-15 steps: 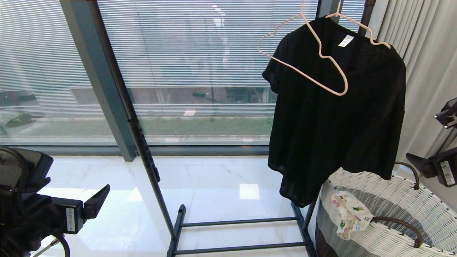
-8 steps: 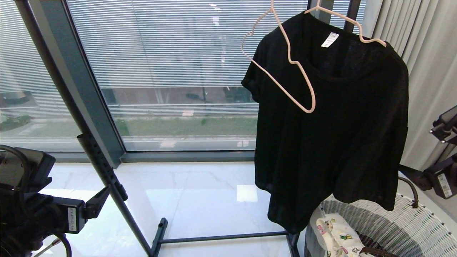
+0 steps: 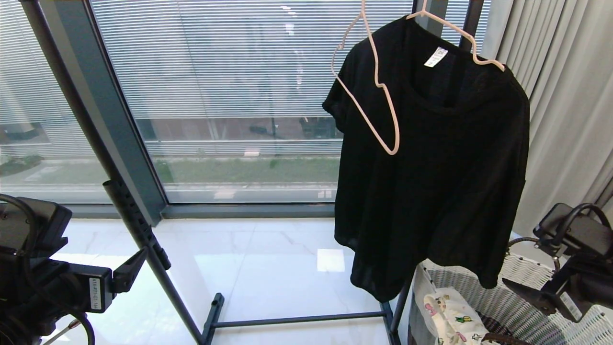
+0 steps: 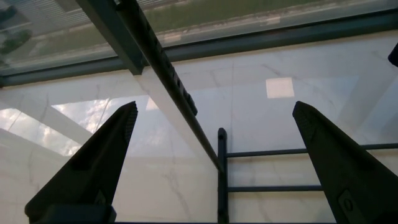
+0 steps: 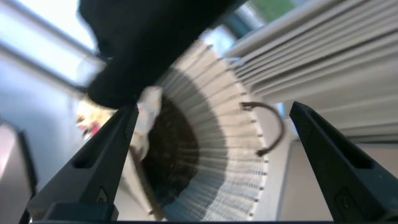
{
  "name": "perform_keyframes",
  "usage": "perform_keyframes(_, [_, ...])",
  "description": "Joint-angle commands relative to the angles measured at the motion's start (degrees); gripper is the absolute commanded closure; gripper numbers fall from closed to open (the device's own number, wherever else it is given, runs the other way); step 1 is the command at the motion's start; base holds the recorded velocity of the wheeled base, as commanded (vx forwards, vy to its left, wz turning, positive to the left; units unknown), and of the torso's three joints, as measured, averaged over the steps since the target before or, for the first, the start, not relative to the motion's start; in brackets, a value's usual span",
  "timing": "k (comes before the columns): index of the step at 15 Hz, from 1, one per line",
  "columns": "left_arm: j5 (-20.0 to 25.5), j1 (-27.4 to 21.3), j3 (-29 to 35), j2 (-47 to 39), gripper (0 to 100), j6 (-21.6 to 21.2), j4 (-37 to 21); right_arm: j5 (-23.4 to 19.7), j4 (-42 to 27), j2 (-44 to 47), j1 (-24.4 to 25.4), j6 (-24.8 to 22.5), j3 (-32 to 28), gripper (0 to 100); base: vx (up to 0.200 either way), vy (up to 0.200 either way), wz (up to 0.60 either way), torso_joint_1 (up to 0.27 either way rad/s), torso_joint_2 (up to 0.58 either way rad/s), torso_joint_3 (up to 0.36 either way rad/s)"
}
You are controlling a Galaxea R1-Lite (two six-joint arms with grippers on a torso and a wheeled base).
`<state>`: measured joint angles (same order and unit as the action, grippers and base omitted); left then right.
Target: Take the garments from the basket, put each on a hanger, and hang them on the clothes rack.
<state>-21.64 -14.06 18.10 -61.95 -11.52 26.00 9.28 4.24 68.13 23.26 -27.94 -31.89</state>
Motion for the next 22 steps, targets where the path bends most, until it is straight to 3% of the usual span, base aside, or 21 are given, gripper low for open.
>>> perform_keyframes(1, [-0.1,0.0,0.1,-0.2,0,0.0,0.0,-0.9,0.6,8.6,0.4,0.1,0.2,0,0.000,0.000,0.00,0.000,0.00,0.000])
perform_keyframes(7, [-0.2,0.1,-0.2,-0.2,0,0.0,0.0,-2.7,4.6,23.7,1.7,0.3,1.1,0,0.000,0.000,0.00,0.000,0.00,0.000])
perform_keyframes(11, [-0.2,0.3,-0.3,-0.2,0,0.0,0.0,-2.5,14.7,34.3,1.8,0.3,1.0,0,0.000,0.000,0.00,0.000,0.00,0.000])
perform_keyframes(22, [-0.2,0.9,-0.3,-0.3,0,-0.1,0.0,0.5,29.3,47.2,1.8,0.3,0.5,0,0.000,0.000,0.00,0.000,0.00,0.000])
